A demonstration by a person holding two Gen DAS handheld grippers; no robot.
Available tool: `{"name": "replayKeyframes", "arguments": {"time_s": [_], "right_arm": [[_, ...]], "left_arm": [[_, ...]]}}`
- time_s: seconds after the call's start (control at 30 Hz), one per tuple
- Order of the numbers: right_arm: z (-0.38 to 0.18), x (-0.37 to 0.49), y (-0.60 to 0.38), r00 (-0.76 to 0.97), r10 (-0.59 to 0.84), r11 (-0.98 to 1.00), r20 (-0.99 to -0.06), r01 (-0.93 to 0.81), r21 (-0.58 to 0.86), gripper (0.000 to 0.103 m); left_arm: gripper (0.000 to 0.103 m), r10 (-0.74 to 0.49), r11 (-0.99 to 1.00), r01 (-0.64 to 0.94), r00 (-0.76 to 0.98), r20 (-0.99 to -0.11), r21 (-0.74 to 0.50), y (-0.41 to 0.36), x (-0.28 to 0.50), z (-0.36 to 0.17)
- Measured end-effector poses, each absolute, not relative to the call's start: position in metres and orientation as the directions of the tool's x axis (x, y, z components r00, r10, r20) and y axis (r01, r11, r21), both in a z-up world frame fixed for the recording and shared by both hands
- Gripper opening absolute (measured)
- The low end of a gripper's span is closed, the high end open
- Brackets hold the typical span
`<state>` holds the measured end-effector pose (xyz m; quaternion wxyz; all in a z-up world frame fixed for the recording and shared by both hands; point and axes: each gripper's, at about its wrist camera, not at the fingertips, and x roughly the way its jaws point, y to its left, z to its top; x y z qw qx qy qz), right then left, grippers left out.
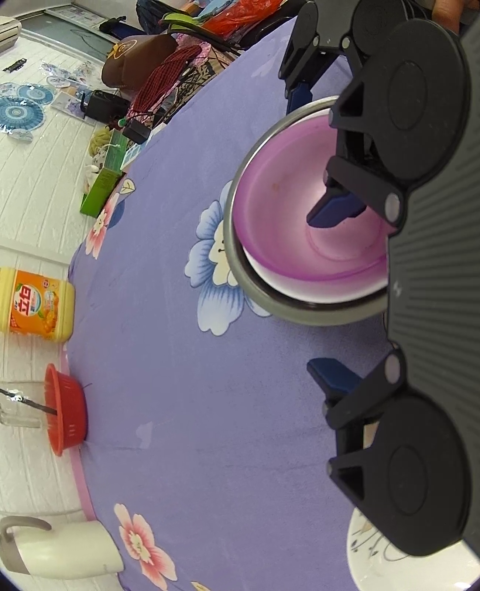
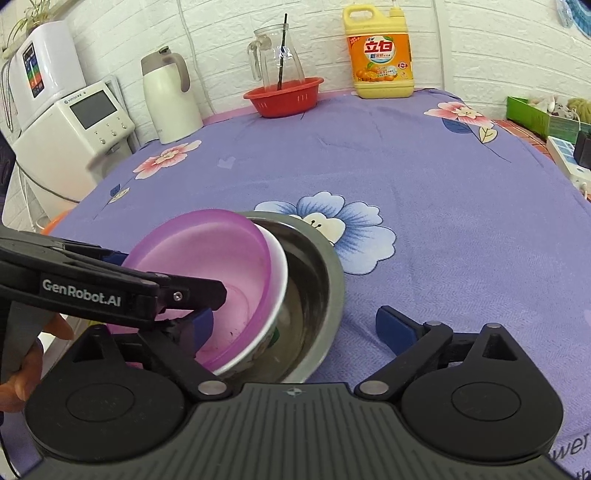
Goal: Organize plates and bowls
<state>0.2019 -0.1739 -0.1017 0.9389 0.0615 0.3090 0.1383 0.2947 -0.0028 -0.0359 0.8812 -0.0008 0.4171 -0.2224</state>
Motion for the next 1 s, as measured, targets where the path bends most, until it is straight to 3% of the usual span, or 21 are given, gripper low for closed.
{"name": "replayKeyframes", "arguments": {"time_s": [0.07,0.3,0.37,0.57,0.77,1.0], "right_arm": [[-0.102,0.200,-0.174,0.774,0.309,0.951,-0.553,-0.233,0.205,0.103],[-0.102,0.199,-0.176,0.777,0.325,0.945,-0.538,-0.242,0.221,0.103],[-0.101,0.198,-0.174,0.772,0.342,0.939,-0.536,-0.252,0.235,0.103],[-0.096,0.197,-0.163,0.769,0.333,0.941,-0.546,-0.237,0.240,0.103],[-0.061,0.188,-0.158,0.812,0.313,0.949,-0.493,-0.249,0.191,0.103],[-0.029,0.187,-0.104,0.795,0.439,0.898,-0.418,-0.398,0.187,0.103]], "left_arm": [[0.064,-0.404,0.895,0.398,0.539,-0.739,-0.199,-0.003,0.294,-0.034],[0.065,-0.400,0.905,0.360,0.541,-0.740,-0.226,-0.005,0.297,-0.035],[0.047,-0.417,0.899,0.363,0.540,-0.731,-0.245,-0.006,0.295,-0.034],[0.050,-0.396,0.914,0.319,0.563,-0.726,-0.251,-0.015,0.292,-0.027],[0.051,-0.414,0.908,0.335,0.620,-0.667,-0.252,-0.002,0.283,0.013],[0.052,-0.277,0.961,0.225,0.725,-0.631,-0.162,0.064,0.248,0.054]]}}
